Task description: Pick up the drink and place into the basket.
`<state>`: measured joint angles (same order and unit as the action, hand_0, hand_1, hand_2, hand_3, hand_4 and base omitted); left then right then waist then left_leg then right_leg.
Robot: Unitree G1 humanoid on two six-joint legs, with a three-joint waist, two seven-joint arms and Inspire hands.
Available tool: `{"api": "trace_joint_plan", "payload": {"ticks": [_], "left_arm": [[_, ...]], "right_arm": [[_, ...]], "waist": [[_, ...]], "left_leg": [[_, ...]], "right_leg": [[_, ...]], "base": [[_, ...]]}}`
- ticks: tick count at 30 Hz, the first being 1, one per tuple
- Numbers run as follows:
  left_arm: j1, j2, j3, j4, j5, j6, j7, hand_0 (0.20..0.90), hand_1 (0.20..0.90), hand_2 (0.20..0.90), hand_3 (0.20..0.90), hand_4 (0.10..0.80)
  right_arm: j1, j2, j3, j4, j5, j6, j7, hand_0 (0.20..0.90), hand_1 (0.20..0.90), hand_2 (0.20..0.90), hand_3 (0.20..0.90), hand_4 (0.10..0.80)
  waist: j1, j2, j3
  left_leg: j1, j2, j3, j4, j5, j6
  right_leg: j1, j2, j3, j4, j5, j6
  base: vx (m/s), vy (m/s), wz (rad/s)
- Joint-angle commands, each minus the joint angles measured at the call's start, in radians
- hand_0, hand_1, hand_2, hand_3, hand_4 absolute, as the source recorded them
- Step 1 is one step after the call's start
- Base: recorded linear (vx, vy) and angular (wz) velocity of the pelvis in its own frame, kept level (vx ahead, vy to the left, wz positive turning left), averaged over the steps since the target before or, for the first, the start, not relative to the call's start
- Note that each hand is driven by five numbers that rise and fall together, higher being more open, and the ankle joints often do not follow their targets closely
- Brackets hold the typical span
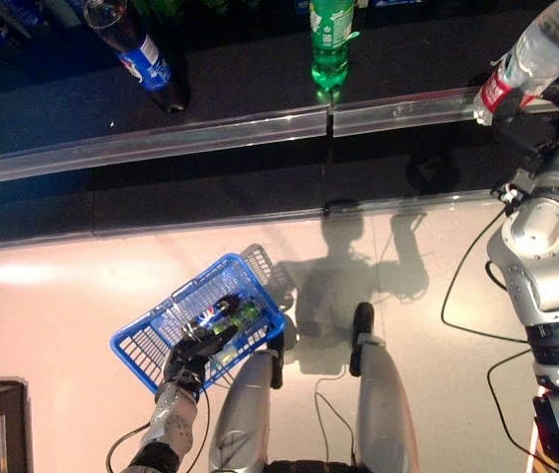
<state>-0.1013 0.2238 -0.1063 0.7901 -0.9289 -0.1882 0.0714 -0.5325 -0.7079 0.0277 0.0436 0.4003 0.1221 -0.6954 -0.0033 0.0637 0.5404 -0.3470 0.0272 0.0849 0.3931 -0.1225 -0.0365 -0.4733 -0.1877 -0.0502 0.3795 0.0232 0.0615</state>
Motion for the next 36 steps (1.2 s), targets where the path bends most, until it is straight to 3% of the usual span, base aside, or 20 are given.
{"api": "trace_joint_plan", "payload": {"ticks": [1,6,13,21,36], "left_arm": [[0.077,0.109,0.081,-0.312,-0.012,-0.231,-0.093,0.3,0.3,0.3,0.2,0.1],[0.116,0.125,0.093,-0.532,0.01,-0.208,-0.106,0.3,0.3,0.3,0.2,0.1],[0.138,0.142,0.052,-0.733,0.047,-0.196,-0.149,0.3,0.3,0.3,0.2,0.1],[0.13,0.174,-0.003,-0.891,0.025,-0.158,-0.182,0.3,0.3,0.3,0.2,0.1],[0.041,0.273,-0.069,-1.165,-0.093,-0.059,-0.308,0.3,0.3,0.3,0.2,0.1]], "right_arm": [[-0.02,-0.035,-0.132,-0.311,-0.066,-0.24,0.132,0.3,0.3,0.3,0.2,0.1],[0.143,0.091,-0.076,-0.443,-0.026,-0.254,0.323,0.3,0.3,0.3,0.2,0.1],[0.198,0.181,0.049,-0.502,0.041,-0.232,0.44,0.3,0.3,0.3,0.2,0.1],[0.217,0.215,0.182,-0.516,0.073,-0.206,0.453,0.3,0.3,0.3,0.2,0.1],[0.129,0.278,0.365,-0.438,0.043,-0.16,0.339,0.3,0.3,0.3,0.2,0.1]], "waist": [[-0.016,-0.007,-0.128],[-0.013,-0.021,-0.154],[0.019,-0.033,-0.175],[0.062,-0.03,-0.189],[0.15,-0.037,-0.194]], "left_leg": [[0.036,0.037,0.002,0.019,0.102,-0.006],[0.084,0.042,-0.004,-0.007,0.107,-0.005],[0.137,0.039,-0.028,-0.053,0.112,-0.001],[0.172,0.015,-0.071,-0.126,0.114,0.006],[0.192,-0.018,-0.15,-0.174,0.124,0.011]], "right_leg": [[0.138,0.013,-0.019,0.057,-0.13,-0.064],[0.202,0.023,-0.022,0.023,-0.125,-0.066],[0.282,0.023,-0.041,-0.026,-0.117,-0.061],[0.333,0.019,-0.068,-0.075,-0.103,-0.045],[0.401,0.0,-0.133,-0.154,-0.07,-0.014]], "base": [[0.038,-0.005,-0.03],[0.039,-0.017,0.0],[0.039,-0.006,0.1],[0.004,0.009,0.19],[-0.002,-0.014,0.24]]}}
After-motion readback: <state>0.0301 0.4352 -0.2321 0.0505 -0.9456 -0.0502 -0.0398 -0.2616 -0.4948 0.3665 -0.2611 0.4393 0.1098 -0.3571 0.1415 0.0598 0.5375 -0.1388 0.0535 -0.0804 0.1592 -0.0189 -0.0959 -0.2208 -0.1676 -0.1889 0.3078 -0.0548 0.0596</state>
